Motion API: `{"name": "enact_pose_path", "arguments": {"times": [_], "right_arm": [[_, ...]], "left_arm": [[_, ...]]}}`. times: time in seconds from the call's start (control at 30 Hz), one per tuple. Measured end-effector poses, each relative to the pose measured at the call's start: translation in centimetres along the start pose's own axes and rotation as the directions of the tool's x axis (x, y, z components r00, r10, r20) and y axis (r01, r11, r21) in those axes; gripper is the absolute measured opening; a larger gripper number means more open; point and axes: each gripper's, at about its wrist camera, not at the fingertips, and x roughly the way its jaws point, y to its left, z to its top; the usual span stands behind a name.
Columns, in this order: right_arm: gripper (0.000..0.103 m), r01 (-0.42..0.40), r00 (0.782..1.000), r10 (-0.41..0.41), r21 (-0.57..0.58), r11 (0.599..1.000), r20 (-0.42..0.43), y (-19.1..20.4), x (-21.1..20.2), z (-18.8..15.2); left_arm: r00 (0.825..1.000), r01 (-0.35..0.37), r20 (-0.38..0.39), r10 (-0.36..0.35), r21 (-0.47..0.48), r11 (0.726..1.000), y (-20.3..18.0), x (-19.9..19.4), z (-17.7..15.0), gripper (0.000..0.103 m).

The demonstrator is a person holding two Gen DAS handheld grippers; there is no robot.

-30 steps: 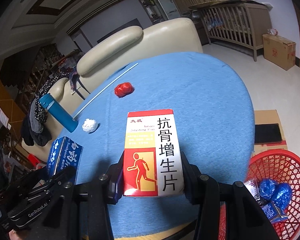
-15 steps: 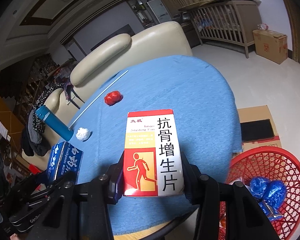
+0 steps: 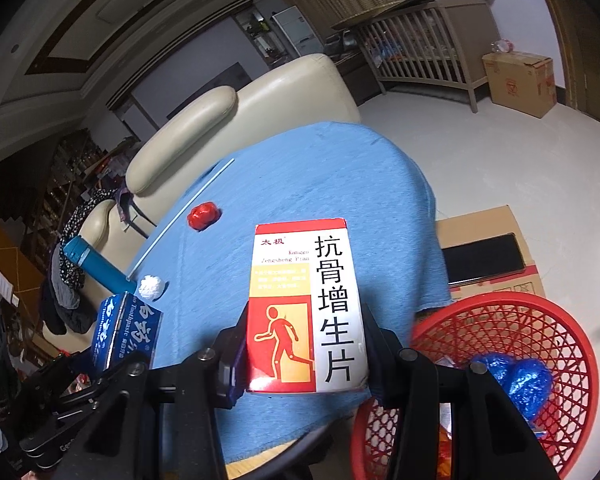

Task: Collect trash
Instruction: 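Carry the medicine box and toothpaste box over the red basket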

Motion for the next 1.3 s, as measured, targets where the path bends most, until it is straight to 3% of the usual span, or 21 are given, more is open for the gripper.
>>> {"name": "enact_pose_path", "arguments": {"times": [1.3], "right_arm": [[0.050, 0.088, 0.995, -0.093, 0.136, 0.987, 0.027, -9.4, -4.1, -1.8]], "left_arm": [[0.993, 0.112, -0.047, -0.106, 0.182, 0.977, -9.5, 1.7, 0.1, 0.060]]}}
